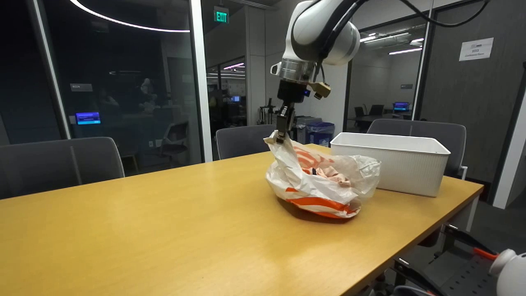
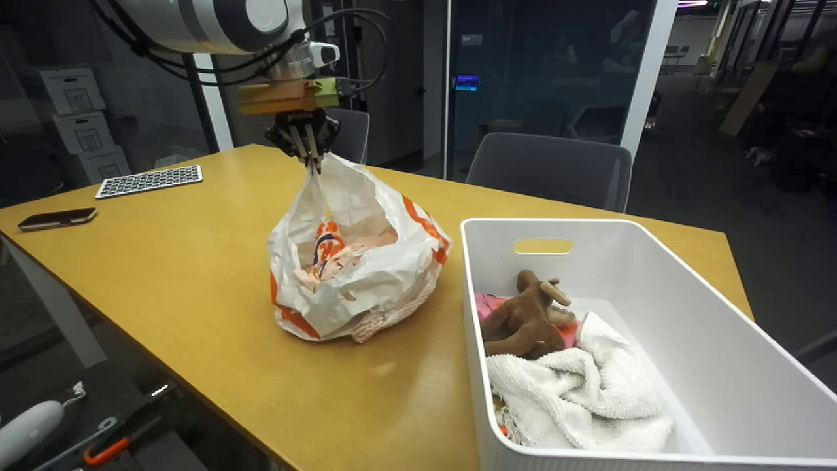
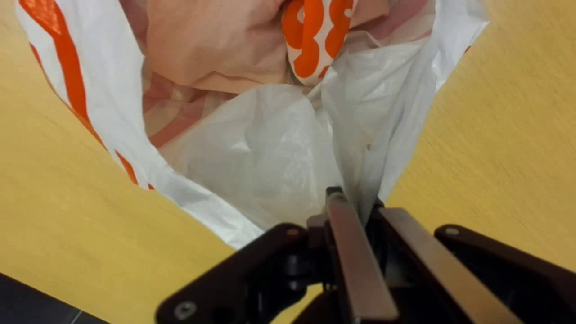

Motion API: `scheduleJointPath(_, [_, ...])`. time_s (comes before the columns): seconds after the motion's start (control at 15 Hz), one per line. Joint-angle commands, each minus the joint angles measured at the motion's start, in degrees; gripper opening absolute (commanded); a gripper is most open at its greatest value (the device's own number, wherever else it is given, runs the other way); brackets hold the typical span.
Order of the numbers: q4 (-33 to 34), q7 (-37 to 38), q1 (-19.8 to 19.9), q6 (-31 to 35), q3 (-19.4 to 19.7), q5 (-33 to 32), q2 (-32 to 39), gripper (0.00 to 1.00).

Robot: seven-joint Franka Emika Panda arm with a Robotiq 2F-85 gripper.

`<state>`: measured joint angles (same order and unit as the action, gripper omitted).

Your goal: Remove the peach shirt from the basket, then put it in the plastic and pull up the plastic

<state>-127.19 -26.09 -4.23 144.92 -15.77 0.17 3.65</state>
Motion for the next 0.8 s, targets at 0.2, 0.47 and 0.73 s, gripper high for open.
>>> scheduleJointPath(0.2, [0.6, -9.8, -1.6, -9.2, 2.7, 7.2, -1.2, 0.0])
scheduleJointPath(0.47, [1.6, -13.7, -1.5, -14.4, 3.5, 10.2, -2.3, 0.41])
scheduleJointPath(0.73, [2.5, -11.7, -1.0, -18.7, 5.6, 7.4, -4.8, 0.77])
